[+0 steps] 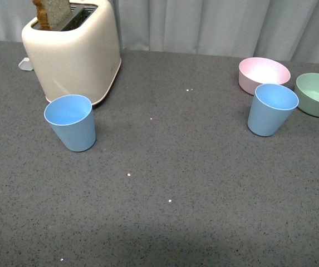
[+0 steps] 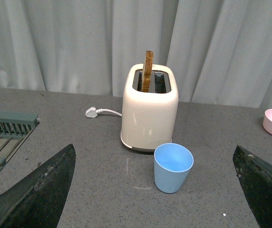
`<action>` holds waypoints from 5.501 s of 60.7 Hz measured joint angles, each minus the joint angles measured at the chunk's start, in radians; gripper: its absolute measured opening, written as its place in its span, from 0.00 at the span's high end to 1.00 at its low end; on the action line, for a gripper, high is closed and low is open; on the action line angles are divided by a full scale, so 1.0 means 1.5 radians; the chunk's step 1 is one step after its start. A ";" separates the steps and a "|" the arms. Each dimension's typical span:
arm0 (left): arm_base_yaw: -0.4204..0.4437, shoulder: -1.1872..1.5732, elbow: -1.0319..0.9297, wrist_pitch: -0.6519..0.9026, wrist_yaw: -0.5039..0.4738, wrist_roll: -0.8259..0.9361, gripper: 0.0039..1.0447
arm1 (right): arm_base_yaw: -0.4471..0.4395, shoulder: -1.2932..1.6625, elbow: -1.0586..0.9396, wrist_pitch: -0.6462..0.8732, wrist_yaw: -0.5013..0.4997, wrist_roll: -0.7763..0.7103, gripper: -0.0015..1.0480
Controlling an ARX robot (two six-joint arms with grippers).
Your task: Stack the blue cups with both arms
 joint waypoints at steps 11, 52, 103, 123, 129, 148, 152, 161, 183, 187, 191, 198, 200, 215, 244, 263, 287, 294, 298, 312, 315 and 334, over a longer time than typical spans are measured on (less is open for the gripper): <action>0.000 0.000 0.000 0.000 0.000 0.000 0.06 | 0.000 0.000 0.000 0.000 0.000 0.000 0.09; 0.000 0.000 0.000 0.000 0.000 0.000 0.06 | 0.000 0.000 0.000 0.000 0.000 0.000 0.09; -0.023 0.597 0.189 0.108 -0.093 -0.167 0.06 | 0.000 0.000 0.000 0.000 0.000 0.000 0.09; -0.013 0.985 0.431 0.021 -0.035 -0.246 0.06 | 0.000 0.000 0.000 0.000 0.000 0.000 0.09; -0.019 1.066 0.505 -0.020 -0.024 -0.277 0.06 | 0.000 0.000 0.000 0.000 0.000 0.000 0.09; -0.053 1.196 0.610 -0.076 -0.003 -0.360 0.06 | 0.000 0.000 0.000 0.000 0.000 0.000 0.09; -0.059 1.210 0.623 -0.079 -0.004 -0.367 0.06 | 0.000 0.000 0.000 0.000 0.000 0.000 0.09; -0.071 1.248 0.646 -0.083 -0.013 -0.385 0.06 | 0.000 0.000 0.000 0.000 0.000 0.000 0.09; -0.085 1.331 0.697 -0.097 -0.023 -0.427 0.48 | 0.000 0.000 0.000 0.000 0.000 0.000 0.09; -0.086 1.334 0.701 -0.100 -0.023 -0.431 0.56 | 0.000 0.000 0.000 0.000 0.000 0.000 0.09; -0.087 1.334 0.702 -0.100 -0.024 -0.432 0.65 | 0.000 0.000 0.000 0.000 0.000 0.000 0.09; -0.089 1.334 0.702 -0.096 -0.029 -0.434 0.82 | 0.000 0.000 0.000 0.000 0.000 0.000 0.09; -0.090 1.334 0.702 -0.094 -0.028 -0.435 0.89 | 0.000 0.000 0.000 0.000 0.000 0.000 0.09; -0.114 1.334 0.709 -0.091 -0.022 -0.446 0.97 | 0.000 0.000 0.000 0.000 0.000 0.000 0.09; -0.297 1.441 0.918 -0.185 -0.036 -0.459 0.97 | 0.000 0.000 0.000 0.000 0.000 0.000 0.09; -0.311 1.501 1.006 -0.228 -0.074 -0.454 0.97 | 0.000 0.000 0.000 0.000 0.000 0.000 0.09; -0.319 1.498 1.018 -0.224 -0.060 -0.464 0.45 | 0.000 0.000 0.000 0.000 0.000 0.000 0.09; -0.317 1.466 1.004 -0.200 -0.063 -0.468 0.25 | 0.000 0.000 0.000 0.000 0.000 0.000 0.09; -0.315 1.450 1.002 -0.193 -0.068 -0.465 0.13 | 0.000 0.000 0.000 0.000 0.000 0.000 0.09; -0.276 1.353 0.625 0.491 -0.254 -0.132 0.44 | 0.000 0.000 0.000 0.000 0.001 0.000 0.09; -0.259 1.328 0.555 0.627 -0.246 -0.092 0.51 | 0.000 0.000 0.000 0.000 0.001 0.000 0.09; -0.169 1.087 0.291 0.785 -0.169 -0.013 0.97 | 0.000 0.000 0.000 0.000 0.000 0.000 0.09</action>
